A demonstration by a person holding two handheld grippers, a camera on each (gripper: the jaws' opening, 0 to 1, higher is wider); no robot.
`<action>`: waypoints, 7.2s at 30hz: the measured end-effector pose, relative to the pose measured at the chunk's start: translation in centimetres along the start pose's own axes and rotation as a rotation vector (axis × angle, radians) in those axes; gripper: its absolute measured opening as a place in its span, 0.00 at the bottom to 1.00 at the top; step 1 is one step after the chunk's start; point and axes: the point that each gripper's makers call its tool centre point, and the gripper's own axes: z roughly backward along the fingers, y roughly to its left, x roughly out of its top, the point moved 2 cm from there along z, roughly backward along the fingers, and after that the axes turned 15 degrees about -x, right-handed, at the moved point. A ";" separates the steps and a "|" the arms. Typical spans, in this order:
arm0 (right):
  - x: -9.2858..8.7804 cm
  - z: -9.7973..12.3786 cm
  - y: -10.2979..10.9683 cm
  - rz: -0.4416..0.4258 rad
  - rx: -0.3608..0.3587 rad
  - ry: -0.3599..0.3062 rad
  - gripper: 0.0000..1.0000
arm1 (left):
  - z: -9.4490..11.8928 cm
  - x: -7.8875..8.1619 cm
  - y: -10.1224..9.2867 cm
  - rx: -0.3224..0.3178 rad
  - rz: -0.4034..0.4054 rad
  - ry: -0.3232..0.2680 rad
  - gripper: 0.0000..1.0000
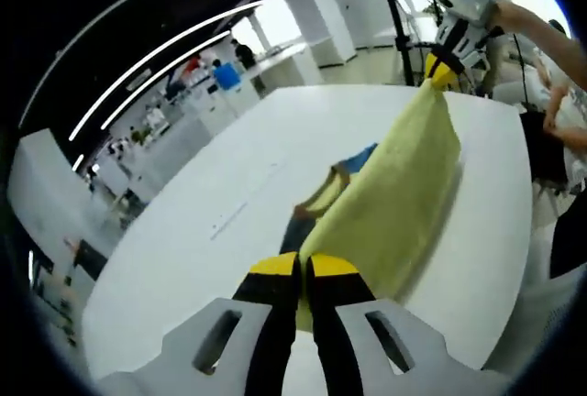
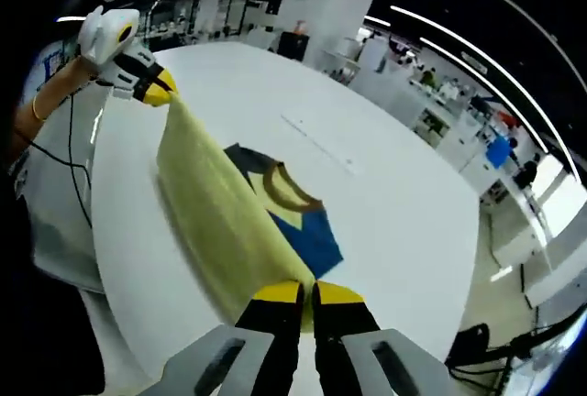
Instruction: Fold the garment on the visible template until the final outline fits inside the template.
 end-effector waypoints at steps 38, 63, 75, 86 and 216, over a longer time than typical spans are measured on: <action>-1.7 -16.9 -1.6 -0.020 0.005 0.105 0.00 | -13.6 -5.1 7.1 -0.072 0.091 0.088 0.02; -4.2 -19.2 -1.2 -0.084 0.130 0.147 0.18 | -16.3 -9.4 7.9 -0.115 0.043 0.168 0.07; -5.1 -19.5 -1.4 0.163 0.110 0.129 0.18 | -15.4 -9.6 8.2 -0.114 -0.013 0.120 0.11; -4.2 -19.9 -2.7 -0.052 0.063 0.115 0.00 | -15.6 -9.5 10.1 -0.046 0.086 0.062 0.00; -13.4 -6.7 7.4 -0.136 0.319 0.121 0.00 | -6.4 -16.4 -5.0 -0.253 0.634 -0.130 0.00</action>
